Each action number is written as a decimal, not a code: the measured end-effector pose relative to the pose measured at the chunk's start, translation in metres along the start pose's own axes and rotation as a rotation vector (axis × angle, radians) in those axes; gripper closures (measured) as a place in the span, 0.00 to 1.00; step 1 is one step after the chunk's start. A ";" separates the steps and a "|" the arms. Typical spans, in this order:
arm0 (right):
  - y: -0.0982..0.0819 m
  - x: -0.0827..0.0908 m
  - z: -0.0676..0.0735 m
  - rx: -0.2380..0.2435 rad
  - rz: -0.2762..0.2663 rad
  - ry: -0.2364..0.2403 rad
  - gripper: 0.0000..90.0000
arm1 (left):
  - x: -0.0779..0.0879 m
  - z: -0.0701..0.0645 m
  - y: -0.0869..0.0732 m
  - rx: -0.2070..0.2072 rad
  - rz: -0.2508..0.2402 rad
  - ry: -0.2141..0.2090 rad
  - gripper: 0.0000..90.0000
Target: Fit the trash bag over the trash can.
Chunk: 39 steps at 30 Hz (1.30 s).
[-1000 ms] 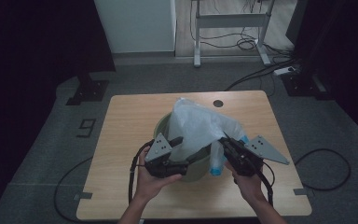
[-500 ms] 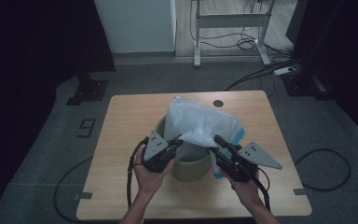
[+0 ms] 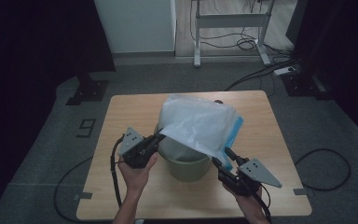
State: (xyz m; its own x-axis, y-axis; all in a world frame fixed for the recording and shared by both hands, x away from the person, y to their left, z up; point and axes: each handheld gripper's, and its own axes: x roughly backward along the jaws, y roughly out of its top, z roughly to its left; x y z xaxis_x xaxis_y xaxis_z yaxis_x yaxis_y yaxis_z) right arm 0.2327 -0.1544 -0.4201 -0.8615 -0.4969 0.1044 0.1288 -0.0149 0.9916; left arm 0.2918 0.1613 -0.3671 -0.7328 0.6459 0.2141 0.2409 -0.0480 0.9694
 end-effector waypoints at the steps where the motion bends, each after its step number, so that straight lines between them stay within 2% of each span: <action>1: -0.003 0.002 -0.003 -0.003 0.001 -0.003 0.59 | 0.001 0.001 0.000 0.001 0.000 0.002 1.00; 2: -0.003 0.002 -0.003 -0.003 0.001 -0.003 0.59 | 0.002 0.003 -0.001 0.007 -0.001 0.003 1.00; 4: -0.007 0.004 -0.009 -0.021 0.007 -0.011 0.72 | 0.005 0.006 -0.002 0.020 -0.004 0.003 1.00; 7: -0.007 0.006 -0.015 -0.043 -0.002 -0.010 0.84 | 0.006 0.007 -0.004 0.021 0.004 -0.005 1.00; 12: -0.002 0.010 -0.019 -0.040 -0.037 -0.028 0.88 | 0.007 0.005 -0.009 0.011 0.029 -0.026 1.00; 13: 0.003 0.012 -0.021 -0.037 -0.050 -0.030 0.91 | 0.008 0.003 -0.011 0.005 0.049 -0.047 1.00; 14: 0.003 0.012 -0.021 -0.037 -0.050 -0.030 0.91 | 0.008 0.003 -0.011 0.005 0.049 -0.047 1.00; 16: 0.009 0.014 -0.024 -0.035 -0.067 -0.034 0.94 | 0.008 0.000 -0.014 -0.003 0.071 -0.075 1.00; 17: 0.017 0.015 -0.027 -0.037 -0.085 -0.039 0.95 | 0.009 -0.005 -0.016 -0.025 0.088 -0.098 1.00; 18: 0.017 0.015 -0.027 -0.037 -0.085 -0.039 0.95 | 0.009 -0.005 -0.016 -0.025 0.088 -0.098 0.97; 19: 0.024 0.016 -0.029 -0.041 -0.103 -0.032 0.95 | 0.009 -0.008 -0.016 -0.035 0.100 -0.100 0.90; 20: 0.024 0.016 -0.029 -0.041 -0.103 -0.032 0.95 | 0.009 -0.010 -0.015 -0.043 0.116 -0.105 0.90; 21: 0.031 0.017 -0.029 -0.029 -0.117 -0.027 0.96 | 0.010 -0.016 -0.012 -0.064 0.106 -0.082 0.74; 23: 0.036 0.018 -0.027 -0.013 -0.128 -0.019 0.96 | 0.012 -0.018 -0.010 -0.073 0.101 -0.076 0.59; 24: 0.036 0.018 -0.027 -0.013 -0.128 -0.019 0.96 | 0.014 -0.020 -0.006 -0.077 0.097 -0.073 0.59; 27: 0.043 0.018 -0.024 0.010 -0.135 -0.007 0.96 | 0.019 -0.026 0.004 -0.104 0.089 -0.066 0.43; 29: 0.047 0.019 -0.023 0.018 -0.139 -0.004 0.96 | 0.023 -0.030 0.010 -0.125 0.071 -0.068 0.39; 31: 0.050 0.020 -0.023 0.016 -0.137 0.010 0.96 | 0.025 -0.035 0.018 -0.155 0.058 -0.088 0.39; 32: 0.050 0.020 -0.023 0.016 -0.137 0.010 0.96 | 0.025 -0.035 0.018 -0.155 0.058 -0.088 0.39; 33: 0.051 0.019 -0.022 0.014 -0.132 0.020 0.96 | 0.022 -0.038 0.023 -0.171 0.063 -0.105 0.39; 34: 0.052 0.019 -0.022 0.014 -0.129 0.025 0.96 | 0.022 -0.038 0.023 -0.171 0.063 -0.105 0.39; 35: 0.053 0.018 -0.021 0.018 -0.128 0.029 0.96 | 0.017 -0.043 0.028 -0.195 0.074 -0.125 0.40; 36: 0.053 0.018 -0.021 0.018 -0.128 0.029 0.96 | 0.017 -0.043 0.028 -0.195 0.074 -0.125 0.40; 37: 0.055 0.017 -0.018 0.025 -0.124 0.042 0.96 | 0.011 -0.048 0.032 -0.219 0.094 -0.144 0.40; 38: 0.055 0.017 -0.018 0.025 -0.124 0.042 0.96 | 0.011 -0.048 0.032 -0.219 0.094 -0.144 0.40; 39: 0.057 0.015 -0.015 0.034 -0.119 0.052 0.96 | 0.004 -0.053 0.036 -0.235 0.110 -0.164 0.40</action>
State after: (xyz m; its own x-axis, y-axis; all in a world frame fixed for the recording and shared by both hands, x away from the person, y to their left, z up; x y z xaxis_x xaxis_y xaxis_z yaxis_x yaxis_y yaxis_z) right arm 0.2346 -0.1753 -0.3627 -0.8429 -0.5378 -0.0176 0.0095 -0.0475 0.9988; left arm 0.2642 0.1217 -0.3253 -0.5936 0.7402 0.3158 0.1453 -0.2874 0.9467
